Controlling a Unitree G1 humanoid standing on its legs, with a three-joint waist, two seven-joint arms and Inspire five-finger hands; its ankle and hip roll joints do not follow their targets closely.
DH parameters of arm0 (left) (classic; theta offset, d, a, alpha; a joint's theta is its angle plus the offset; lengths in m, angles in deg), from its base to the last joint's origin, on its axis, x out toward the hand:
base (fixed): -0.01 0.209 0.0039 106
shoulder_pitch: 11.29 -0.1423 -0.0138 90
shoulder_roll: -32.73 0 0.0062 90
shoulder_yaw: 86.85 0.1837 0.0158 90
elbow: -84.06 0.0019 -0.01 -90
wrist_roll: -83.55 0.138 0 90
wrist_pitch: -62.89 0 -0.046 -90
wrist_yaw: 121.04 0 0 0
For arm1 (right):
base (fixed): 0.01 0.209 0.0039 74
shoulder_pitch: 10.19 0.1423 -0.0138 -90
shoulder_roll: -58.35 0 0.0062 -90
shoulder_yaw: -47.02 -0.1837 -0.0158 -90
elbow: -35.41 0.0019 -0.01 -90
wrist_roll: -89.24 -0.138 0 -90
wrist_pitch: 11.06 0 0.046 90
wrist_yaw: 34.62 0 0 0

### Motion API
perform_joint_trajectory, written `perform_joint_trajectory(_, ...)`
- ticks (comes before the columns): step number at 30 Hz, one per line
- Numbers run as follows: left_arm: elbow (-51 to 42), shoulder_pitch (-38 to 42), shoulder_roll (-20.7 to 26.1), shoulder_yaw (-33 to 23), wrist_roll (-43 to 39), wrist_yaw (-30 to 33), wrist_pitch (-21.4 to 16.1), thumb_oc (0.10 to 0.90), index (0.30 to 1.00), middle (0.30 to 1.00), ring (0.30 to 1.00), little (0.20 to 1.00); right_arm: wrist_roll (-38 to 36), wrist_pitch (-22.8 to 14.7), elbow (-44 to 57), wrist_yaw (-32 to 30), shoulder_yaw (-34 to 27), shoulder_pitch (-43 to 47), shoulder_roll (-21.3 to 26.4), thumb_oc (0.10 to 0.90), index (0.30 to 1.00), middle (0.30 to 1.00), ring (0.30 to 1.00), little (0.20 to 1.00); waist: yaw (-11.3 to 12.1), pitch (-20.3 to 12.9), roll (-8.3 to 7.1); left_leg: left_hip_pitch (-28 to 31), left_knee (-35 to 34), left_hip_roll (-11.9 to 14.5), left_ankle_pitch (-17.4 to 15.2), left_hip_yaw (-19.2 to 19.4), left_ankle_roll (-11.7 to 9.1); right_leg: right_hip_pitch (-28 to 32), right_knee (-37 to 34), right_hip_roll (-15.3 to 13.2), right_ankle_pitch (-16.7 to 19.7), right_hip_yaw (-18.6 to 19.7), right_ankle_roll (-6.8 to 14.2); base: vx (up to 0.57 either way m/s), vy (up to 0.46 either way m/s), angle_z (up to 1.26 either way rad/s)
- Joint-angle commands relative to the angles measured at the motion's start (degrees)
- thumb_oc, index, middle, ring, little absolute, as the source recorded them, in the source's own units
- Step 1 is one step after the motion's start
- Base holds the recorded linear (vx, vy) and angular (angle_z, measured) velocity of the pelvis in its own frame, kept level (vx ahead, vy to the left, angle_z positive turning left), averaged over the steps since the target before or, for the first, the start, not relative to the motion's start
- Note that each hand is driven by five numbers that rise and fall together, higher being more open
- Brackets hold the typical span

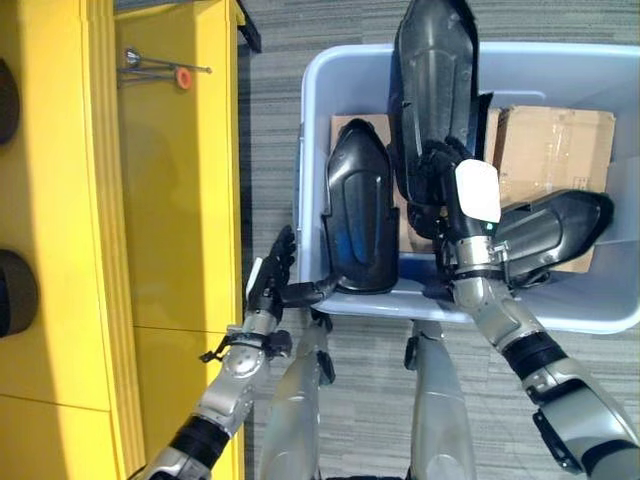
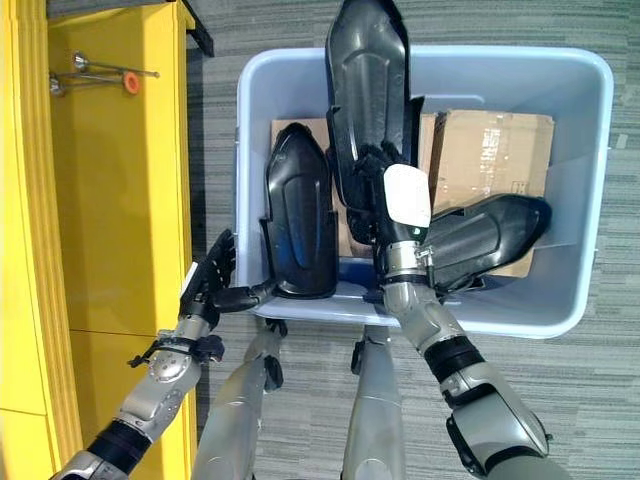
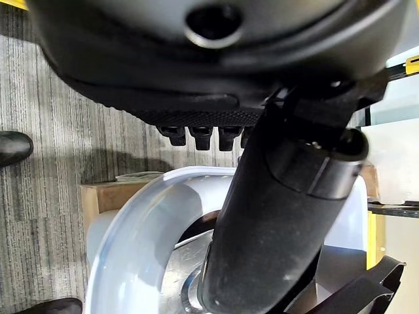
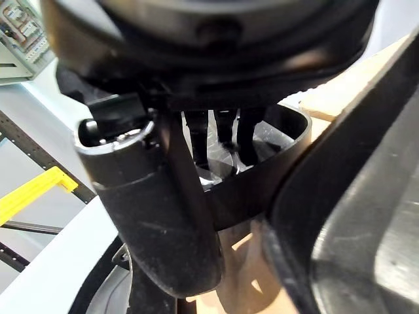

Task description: Move parts from the plastic box to the shelf.

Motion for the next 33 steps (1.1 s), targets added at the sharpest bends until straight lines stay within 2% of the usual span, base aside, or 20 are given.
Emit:
perform_joint_trajectory(1, -7.2, 0.4, 0.8, -0.9, -0.1, 0.3, -5.2, 0.900, 1.000, 1.000, 1.000, 1.000, -2.7, 3.7, -9.0, 8.1, 4.9, -4.9, -0.8, 0.400, 0.300, 0.300, 0.300, 0.300, 2.1, -0.6, 1.44, -1.6, 9.9, 0.8, -6.7, -0.7, -2.3, 1.5, 0.4, -2.9, 0.0, -1.0, 3.5, 0.00, 0.000, 0.00)
perform_joint_trajectory(7, -7.0, 0.1, 0.9, -1.1, 0.2, 0.6, -5.2, 0.900, 1.000, 1.000, 1.000, 1.000, -2.4, 3.6, -6.5, 7.9, 4.6, -5.5, 0.1, 0.400, 0.300, 0.300, 0.300, 0.300, 2.1, -0.6, 1.12, -0.9, 9.5, 0.7, -6.6, -0.7, -2.3, 2.3, 0.2, -2.9, 0.1, -1.2, 3.6, 0.00, 0.000, 0.00)
perform_joint_trajectory(16, -7.0, -0.1, 1.0, -1.6, 0.8, 1.0, -5.0, 0.900, 1.000, 1.000, 1.000, 1.000, -1.1, 3.0, 1.3, 7.6, 2.6, -8.2, 2.5, 0.400, 0.300, 0.300, 0.300, 0.300, 1.7, -0.6, -0.19, 2.4, 8.3, 0.5, -6.4, -1.2, -2.4, 6.0, -0.9, -2.8, 0.1, -2.1, 3.8, 0.01, 0.003, 0.03)
perform_joint_trajectory(20, -6.9, -1.1, 1.3, -1.8, 0.8, 0.7, -4.6, 0.900, 1.000, 1.000, 1.000, 1.000, -0.9, 2.1, 8.1, 7.1, -0.2, -11.6, 4.4, 0.400, 0.300, 0.300, 0.300, 0.300, 1.5, -1.7, -1.33, 5.8, 6.8, 0.3, -6.3, -1.4, -2.4, 9.6, -1.9, -2.8, 0.3, -2.7, 4.0, 0.04, 0.005, 0.06)
perform_joint_trajectory(33, -6.8, -2.7, 2.2, -2.9, 1.5, 0.2, -4.0, 0.900, 1.000, 1.000, 1.000, 1.000, 1.1, 0.6, 18.6, 6.2, -5.8, -18.0, 7.9, 0.400, 0.300, 0.300, 0.300, 0.300, 1.1, -4.7, -3.73, 12.9, 4.1, 0.3, -5.9, -1.7, -2.6, 16.8, -4.3, -2.2, 0.4, -3.6, 4.3, 0.02, -0.003, 0.01)
